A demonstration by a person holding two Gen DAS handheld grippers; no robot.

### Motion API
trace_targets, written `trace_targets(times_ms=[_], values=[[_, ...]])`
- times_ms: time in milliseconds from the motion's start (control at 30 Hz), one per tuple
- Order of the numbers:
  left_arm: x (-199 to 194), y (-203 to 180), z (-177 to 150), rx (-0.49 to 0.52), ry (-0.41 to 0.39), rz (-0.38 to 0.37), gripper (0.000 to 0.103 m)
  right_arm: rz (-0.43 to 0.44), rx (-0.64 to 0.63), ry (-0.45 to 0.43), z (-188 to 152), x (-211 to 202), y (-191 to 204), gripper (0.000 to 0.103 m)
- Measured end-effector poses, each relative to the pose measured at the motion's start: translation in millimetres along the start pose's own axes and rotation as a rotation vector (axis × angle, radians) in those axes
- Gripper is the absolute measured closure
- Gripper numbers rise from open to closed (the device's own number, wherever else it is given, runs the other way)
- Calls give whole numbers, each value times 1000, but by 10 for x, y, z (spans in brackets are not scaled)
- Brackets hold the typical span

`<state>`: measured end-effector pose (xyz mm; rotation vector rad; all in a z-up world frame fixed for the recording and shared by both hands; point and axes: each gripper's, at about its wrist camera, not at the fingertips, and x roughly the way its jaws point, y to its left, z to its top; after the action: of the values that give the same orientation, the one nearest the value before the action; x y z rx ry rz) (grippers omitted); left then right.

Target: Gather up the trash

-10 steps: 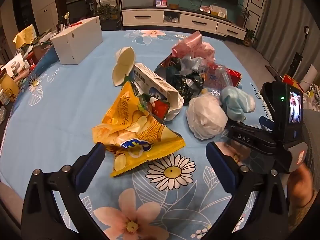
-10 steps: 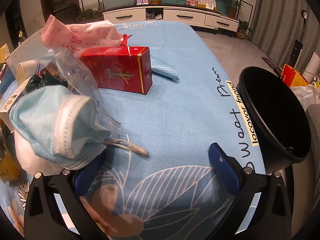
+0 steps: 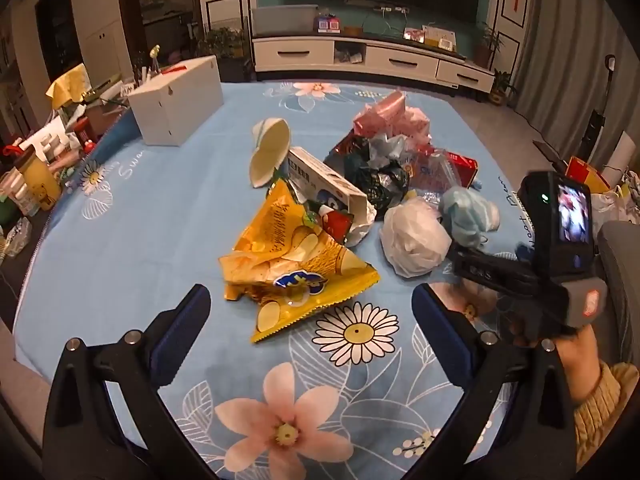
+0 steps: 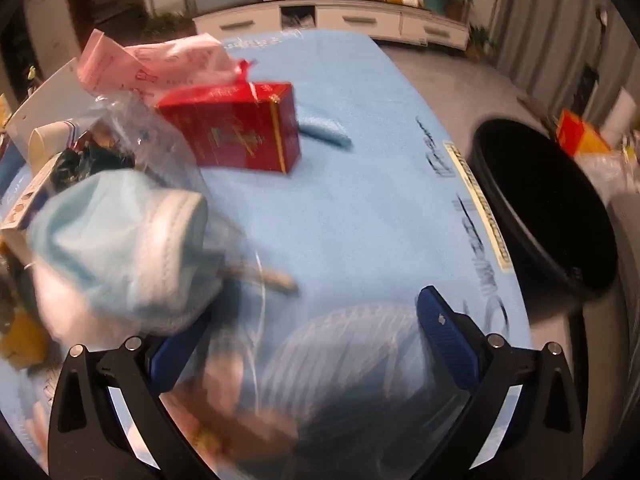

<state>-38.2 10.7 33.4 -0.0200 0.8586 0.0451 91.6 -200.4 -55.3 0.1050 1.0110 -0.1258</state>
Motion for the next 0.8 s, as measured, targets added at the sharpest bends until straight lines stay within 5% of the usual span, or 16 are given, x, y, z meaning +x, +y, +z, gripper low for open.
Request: trace_targets(times_ms=[433, 800], values=[[-406, -135, 184, 33, -75, 11, 3, 70, -105, -279, -214, -2004, -103, 2], [-555, -206, 154, 49, -82, 25, 3, 69, -94, -250, -309, -2011, -33, 2]])
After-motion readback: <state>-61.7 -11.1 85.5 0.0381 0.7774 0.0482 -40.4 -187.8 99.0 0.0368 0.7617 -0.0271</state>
